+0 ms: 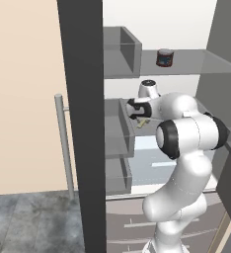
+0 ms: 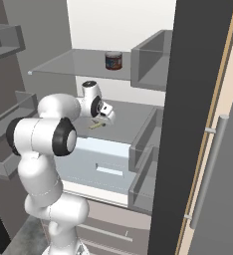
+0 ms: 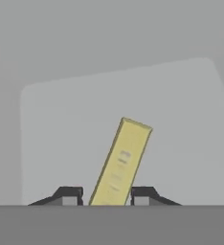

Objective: Pick the egg and butter from the fridge and place them by the bowl for mixing.

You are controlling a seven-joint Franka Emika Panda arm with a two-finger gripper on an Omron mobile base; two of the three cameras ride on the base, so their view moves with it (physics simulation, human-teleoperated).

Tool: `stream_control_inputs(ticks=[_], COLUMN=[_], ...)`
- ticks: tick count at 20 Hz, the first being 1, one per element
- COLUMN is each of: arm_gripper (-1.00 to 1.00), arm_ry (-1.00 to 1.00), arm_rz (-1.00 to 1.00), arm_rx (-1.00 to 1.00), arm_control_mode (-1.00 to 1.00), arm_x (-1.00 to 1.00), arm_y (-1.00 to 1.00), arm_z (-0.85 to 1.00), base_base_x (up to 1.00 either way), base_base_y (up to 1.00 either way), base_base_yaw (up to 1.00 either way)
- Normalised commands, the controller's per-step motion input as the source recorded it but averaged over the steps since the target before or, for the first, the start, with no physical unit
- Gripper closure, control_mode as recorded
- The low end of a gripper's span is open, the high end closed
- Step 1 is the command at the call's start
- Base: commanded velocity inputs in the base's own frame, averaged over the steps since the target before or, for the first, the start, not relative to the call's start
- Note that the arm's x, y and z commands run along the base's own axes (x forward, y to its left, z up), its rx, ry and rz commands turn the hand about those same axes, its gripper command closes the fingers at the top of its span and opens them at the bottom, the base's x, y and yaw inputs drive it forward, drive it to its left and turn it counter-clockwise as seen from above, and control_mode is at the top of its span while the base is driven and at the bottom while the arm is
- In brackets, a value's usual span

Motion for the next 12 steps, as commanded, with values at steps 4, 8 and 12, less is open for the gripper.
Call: stream_control_inputs(ticks=[4, 8, 12], arm_gripper=[1.0, 1.0, 1.0], arm_ry=[0.1, 0.01, 0.0], arm_rz=[-0.16, -0.11, -0.02], arm_rx=[0.01, 0.05, 0.05], arm_control_mode=[-1.0, -1.0, -1.0], arm_x=[-0.31, -0.61, -0.68], arm_y=[0.0, -0.03, -0.17], arm_z=[-0.19, 0.05, 0.1], base_base_x=[0.0, 0.0, 0.0], base_base_y=[0.0, 0.0, 0.0], base_base_yaw=[0.0, 0.0, 0.0])
